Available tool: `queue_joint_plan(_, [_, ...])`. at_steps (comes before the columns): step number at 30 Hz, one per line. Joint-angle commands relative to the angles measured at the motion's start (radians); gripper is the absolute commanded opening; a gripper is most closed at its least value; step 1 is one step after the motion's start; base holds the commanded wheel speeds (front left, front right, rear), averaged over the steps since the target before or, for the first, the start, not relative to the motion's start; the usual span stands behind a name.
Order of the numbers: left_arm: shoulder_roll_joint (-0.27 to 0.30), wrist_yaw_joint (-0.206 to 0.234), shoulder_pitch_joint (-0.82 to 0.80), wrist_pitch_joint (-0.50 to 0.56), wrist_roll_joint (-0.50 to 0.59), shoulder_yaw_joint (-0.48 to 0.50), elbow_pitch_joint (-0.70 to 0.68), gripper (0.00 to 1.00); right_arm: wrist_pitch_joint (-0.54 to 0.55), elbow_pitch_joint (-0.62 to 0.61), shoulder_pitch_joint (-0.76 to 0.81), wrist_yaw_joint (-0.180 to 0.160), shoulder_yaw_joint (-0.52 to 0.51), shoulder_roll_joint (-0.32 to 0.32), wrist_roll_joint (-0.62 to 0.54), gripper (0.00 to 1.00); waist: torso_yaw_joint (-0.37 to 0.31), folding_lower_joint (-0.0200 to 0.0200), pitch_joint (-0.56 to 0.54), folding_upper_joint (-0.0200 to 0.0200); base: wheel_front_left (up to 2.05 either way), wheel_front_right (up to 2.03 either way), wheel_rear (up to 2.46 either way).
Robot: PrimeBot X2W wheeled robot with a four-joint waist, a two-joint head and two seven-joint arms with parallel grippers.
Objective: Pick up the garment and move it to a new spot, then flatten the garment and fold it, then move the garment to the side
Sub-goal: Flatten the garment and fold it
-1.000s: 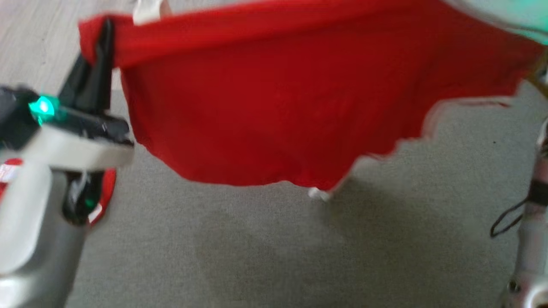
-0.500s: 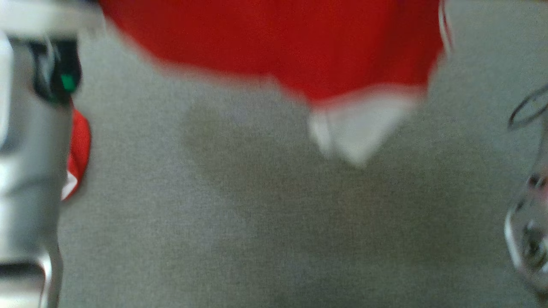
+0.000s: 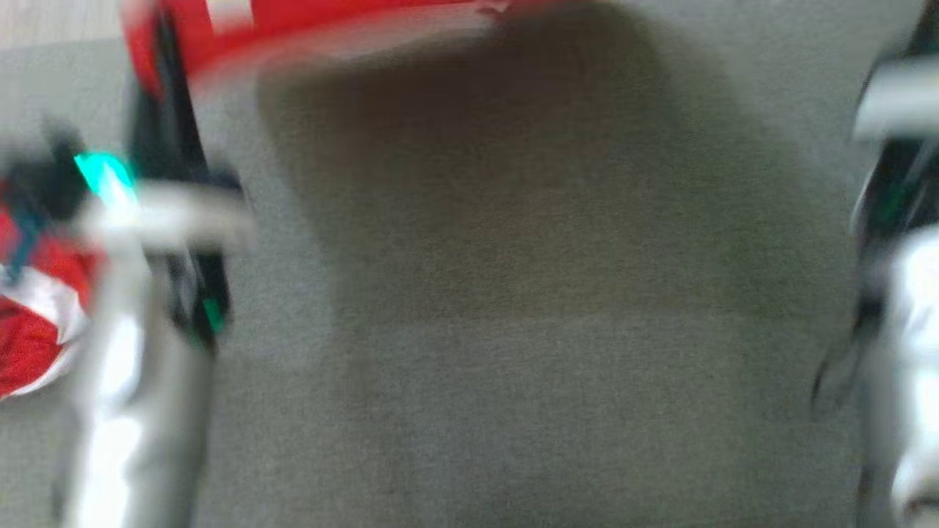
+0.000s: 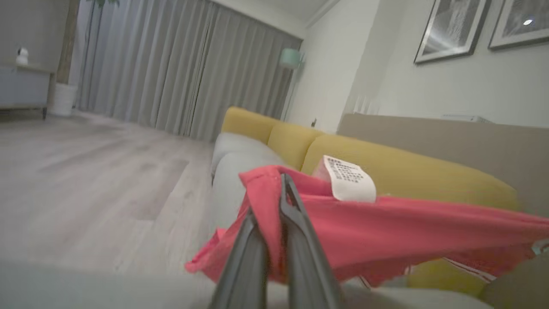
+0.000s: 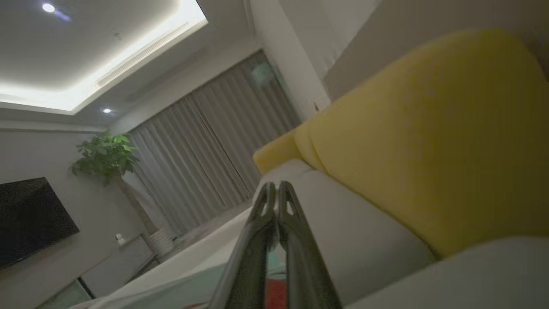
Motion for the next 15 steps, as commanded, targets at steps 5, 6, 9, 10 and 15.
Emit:
queue_joint_plan(5, [-0.059, 0.003, 0.360, -0.005, 0.092, 0.125, -0.113, 0.00, -0.001, -0.087, 0.426, -0.001, 0.047, 0.029, 0.108, 0.00, -0.046, 0.0001, -0.030, 0.0000, 0.00, 0.00, 0.00])
queue_joint_plan(6, [-0.075, 0.003, 0.412, -0.005, 0.098, 0.130, -0.118, 0.00, -0.004, -0.096, 0.484, -0.001, 0.058, 0.032, 0.118, 0.00, -0.050, 0.0001, -0.033, 0.0000, 0.00, 0.00, 0.00])
queue_joint_plan(9, [-0.102, 0.003, 0.499, -0.005, 0.101, 0.160, -0.133, 0.00, -0.011, -0.112, 0.590, -0.001, 0.071, 0.043, 0.134, 0.00, -0.057, 0.0001, -0.045, 0.0000, 0.00, 0.00, 0.00])
queue_joint_plan(10, [-0.111, 0.003, 0.536, -0.005, 0.103, 0.172, -0.140, 0.00, -0.011, -0.119, 0.634, -0.001, 0.082, 0.044, 0.140, 0.00, -0.060, 0.0001, -0.051, 0.0000, 0.00, 0.00, 0.00])
queue_joint_plan(15, [-0.132, 0.003, 0.679, -0.005, 0.113, 0.180, -0.168, 0.00, -0.003, -0.167, 0.811, -0.001, 0.096, 0.026, 0.175, 0.00, -0.057, 0.0001, -0.095, 0.0000, 0.00, 0.00, 0.00])
